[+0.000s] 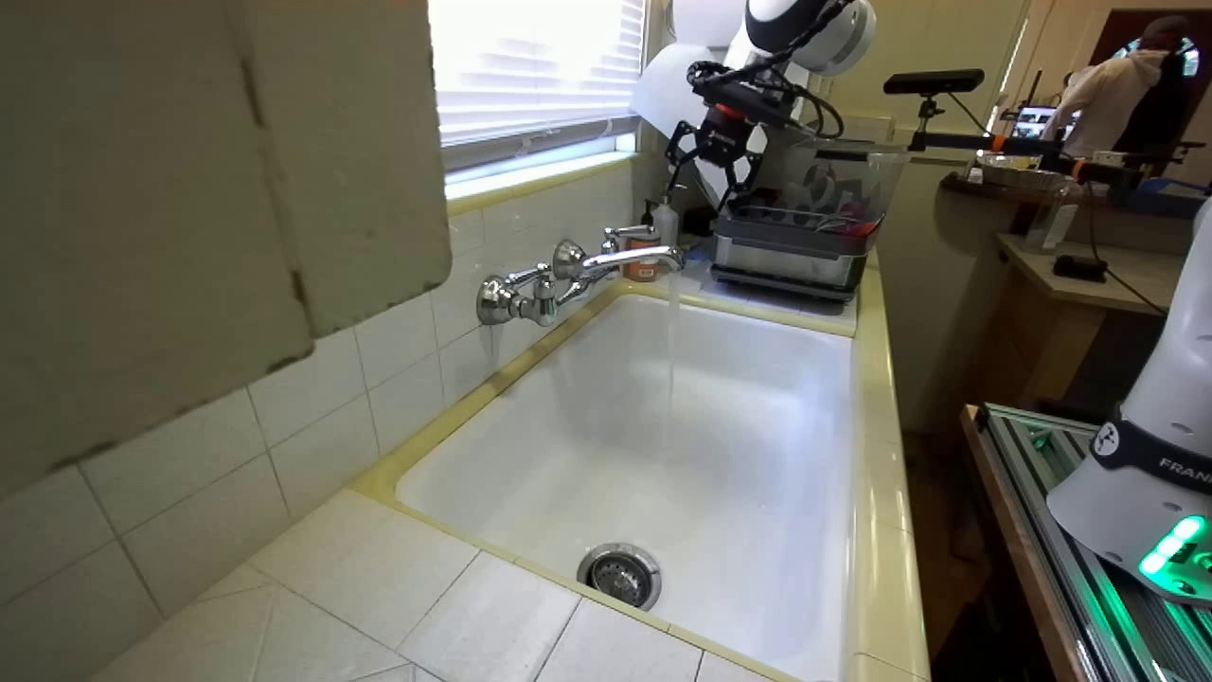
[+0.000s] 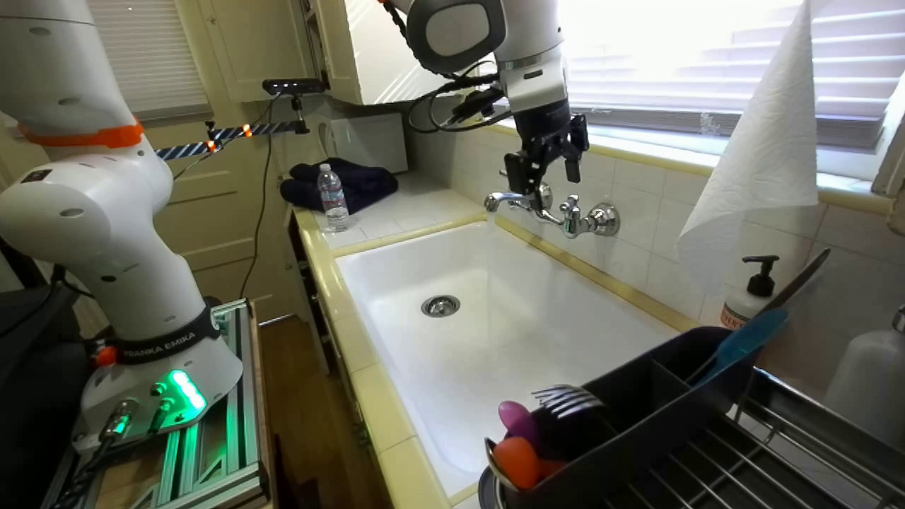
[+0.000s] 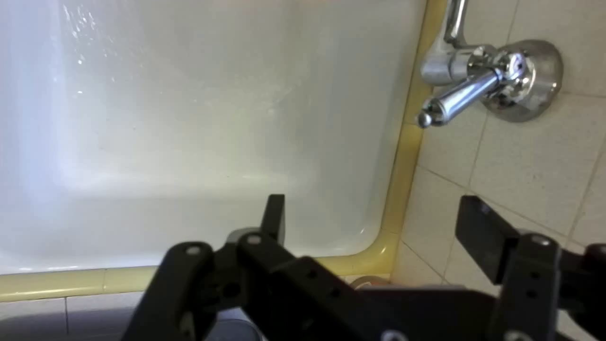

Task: Open the tap

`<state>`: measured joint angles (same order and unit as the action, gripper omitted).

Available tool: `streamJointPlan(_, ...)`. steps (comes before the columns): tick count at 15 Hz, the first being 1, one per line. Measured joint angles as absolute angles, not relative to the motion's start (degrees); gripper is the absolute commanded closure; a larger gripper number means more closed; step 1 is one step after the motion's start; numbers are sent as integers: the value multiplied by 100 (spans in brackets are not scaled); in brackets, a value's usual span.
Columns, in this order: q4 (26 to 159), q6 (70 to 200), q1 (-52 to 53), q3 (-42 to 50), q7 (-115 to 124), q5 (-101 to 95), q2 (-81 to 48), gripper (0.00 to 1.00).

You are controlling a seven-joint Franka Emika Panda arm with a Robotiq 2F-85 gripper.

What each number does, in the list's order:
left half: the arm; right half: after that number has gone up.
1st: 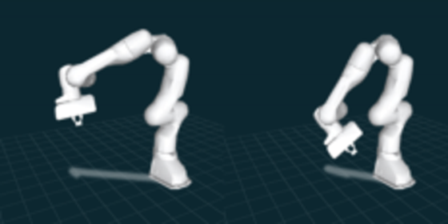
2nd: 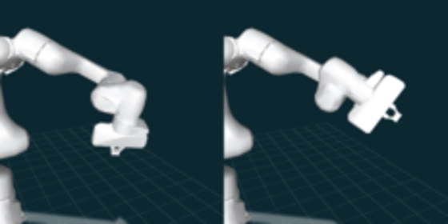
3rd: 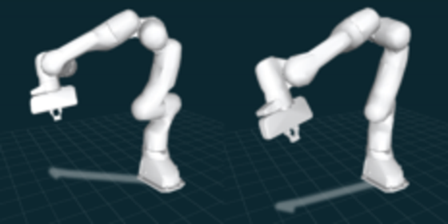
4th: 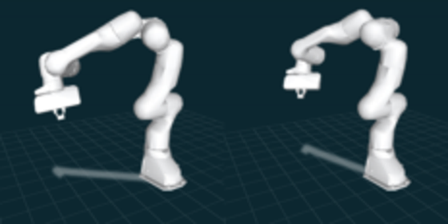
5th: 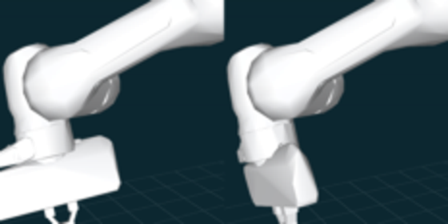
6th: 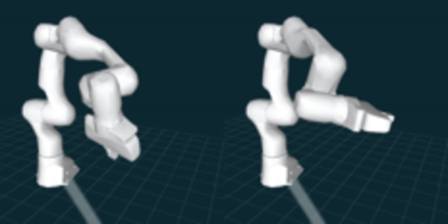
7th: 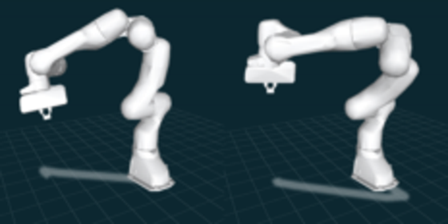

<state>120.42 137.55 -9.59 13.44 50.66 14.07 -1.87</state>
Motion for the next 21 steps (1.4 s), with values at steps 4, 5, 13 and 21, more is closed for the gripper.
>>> streamJointPlan(4, 12037, 12725, -1024, 1341, 4520, 1381, 168, 0)
streamJointPlan(5, 12035, 12493, -1034, 1340, 4381, 1340, 250, 0)
streamJointPlan(13, 12051, 11161, -1045, 1186, 2956, 472, 632, 0)
streamJointPlan(21, 12184, 11488, -920, 831, 1255, 57, 647, 0)
